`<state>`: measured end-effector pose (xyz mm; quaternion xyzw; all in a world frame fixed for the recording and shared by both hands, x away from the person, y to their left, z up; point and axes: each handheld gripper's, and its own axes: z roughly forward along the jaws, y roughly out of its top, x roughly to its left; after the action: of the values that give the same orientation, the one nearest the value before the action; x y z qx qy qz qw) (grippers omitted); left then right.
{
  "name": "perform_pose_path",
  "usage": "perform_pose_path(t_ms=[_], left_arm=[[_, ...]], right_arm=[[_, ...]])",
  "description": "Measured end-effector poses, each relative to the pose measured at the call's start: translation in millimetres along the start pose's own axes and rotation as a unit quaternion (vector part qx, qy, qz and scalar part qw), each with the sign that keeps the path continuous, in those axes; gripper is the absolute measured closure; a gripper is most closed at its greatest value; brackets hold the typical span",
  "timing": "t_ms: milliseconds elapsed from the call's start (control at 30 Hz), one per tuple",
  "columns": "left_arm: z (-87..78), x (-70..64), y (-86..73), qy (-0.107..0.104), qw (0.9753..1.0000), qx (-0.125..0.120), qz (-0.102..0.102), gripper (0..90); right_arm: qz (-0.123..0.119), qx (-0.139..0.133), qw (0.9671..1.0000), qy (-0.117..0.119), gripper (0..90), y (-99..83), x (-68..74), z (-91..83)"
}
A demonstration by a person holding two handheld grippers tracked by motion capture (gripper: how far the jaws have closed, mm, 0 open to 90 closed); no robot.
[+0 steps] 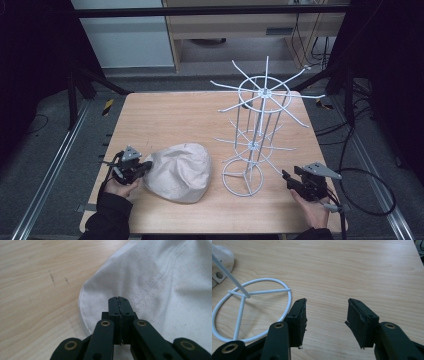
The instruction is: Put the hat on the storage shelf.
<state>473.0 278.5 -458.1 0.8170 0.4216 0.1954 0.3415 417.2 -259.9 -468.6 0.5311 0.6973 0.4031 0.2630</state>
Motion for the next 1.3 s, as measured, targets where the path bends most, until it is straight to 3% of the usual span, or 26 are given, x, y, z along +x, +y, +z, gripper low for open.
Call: perform_pose_path(t_ms=[400,667,900,1033,1100,1167,1300], left_arm=[[-29.8,-27.7,-30.4,-0.012,0.9998,-0.008,0.014,89.5],[-43.4,-31.2,-36.5,-0.01,0.9994,-0.015,0.028,86.1],[-72.5,-23.9,-7.5,-0.02,0.9963,-0.068,0.048,69.8],[-76.5,-27.1,12.7,-0.021,0.9936,-0.087,0.069,59.7],[-73.1,-29.6,23.2,-0.03,0.9932,-0.084,0.075,55.4],[-67.8,-32.8,32.5,-0.025,0.9924,-0.078,0.092,51.5],[-55.0,-36.4,47.4,-0.045,0.9912,-0.063,0.107,45.3]], right_arm=[[0.0,-0.002,1.0,0.001,49.7,-0.2,-0.8,-1.0],[0.0,-0.001,1.0,0.001,49.6,-0.3,-0.8,-1.2],[0.002,0.001,1.0,-0.001,49.3,-0.4,-2.7,-0.7],[0.002,0.002,1.0,0.001,48.9,-0.6,-1.6,-0.6],[0.003,0.002,1.0,0.001,48.8,-0.5,-1.3,-0.7],[0.0,0.003,1.0,0.0,48.6,-0.5,-1.6,-0.2],[-0.003,0.003,1.0,0.001,48.5,-0.9,-1.9,0.0]])
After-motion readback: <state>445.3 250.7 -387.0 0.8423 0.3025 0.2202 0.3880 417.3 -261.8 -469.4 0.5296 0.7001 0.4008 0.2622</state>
